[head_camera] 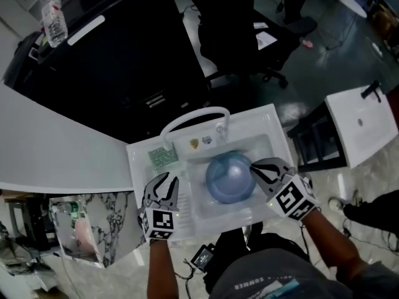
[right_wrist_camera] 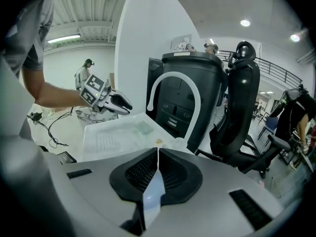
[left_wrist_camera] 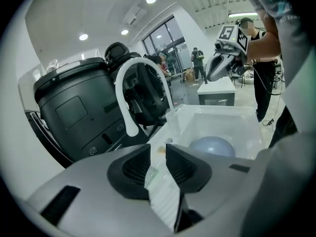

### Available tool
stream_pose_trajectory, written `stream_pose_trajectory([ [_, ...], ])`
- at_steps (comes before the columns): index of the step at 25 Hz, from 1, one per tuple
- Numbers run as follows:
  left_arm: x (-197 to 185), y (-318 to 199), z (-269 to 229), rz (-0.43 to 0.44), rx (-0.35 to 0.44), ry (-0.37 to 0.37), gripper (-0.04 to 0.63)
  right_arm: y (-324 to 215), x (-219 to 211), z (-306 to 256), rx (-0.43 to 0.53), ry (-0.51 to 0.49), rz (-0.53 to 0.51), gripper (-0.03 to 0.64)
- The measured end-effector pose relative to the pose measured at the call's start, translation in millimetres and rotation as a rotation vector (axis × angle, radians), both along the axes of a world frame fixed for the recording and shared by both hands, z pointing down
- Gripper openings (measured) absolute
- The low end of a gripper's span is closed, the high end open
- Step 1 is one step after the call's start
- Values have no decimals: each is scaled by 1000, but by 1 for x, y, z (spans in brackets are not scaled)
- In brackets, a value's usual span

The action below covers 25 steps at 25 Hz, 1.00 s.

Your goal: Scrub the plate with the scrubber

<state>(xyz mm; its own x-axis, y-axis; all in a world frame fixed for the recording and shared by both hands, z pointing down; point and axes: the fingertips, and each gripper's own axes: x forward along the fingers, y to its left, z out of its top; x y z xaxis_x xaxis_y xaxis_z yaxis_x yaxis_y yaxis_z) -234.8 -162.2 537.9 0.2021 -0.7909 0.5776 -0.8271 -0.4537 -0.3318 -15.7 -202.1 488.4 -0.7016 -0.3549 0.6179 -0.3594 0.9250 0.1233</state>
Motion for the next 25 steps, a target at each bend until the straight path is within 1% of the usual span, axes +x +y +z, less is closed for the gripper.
stream_pose_trajectory([
  [8,-40,-17,72,-4,-80,-105,144,-16,-18,39,-47,50,24,32],
  [14,-63,-27,115,-11,-132,-169,160,-21,-27,64,-79,79,24,32],
  [20,-77,-34,144,-10,-164,-208,163,-29,-31,94,-117,113,38,32],
  [25,-86,-40,158,-3,-162,-269,173,-37,-29,121,-145,142,65,32],
])
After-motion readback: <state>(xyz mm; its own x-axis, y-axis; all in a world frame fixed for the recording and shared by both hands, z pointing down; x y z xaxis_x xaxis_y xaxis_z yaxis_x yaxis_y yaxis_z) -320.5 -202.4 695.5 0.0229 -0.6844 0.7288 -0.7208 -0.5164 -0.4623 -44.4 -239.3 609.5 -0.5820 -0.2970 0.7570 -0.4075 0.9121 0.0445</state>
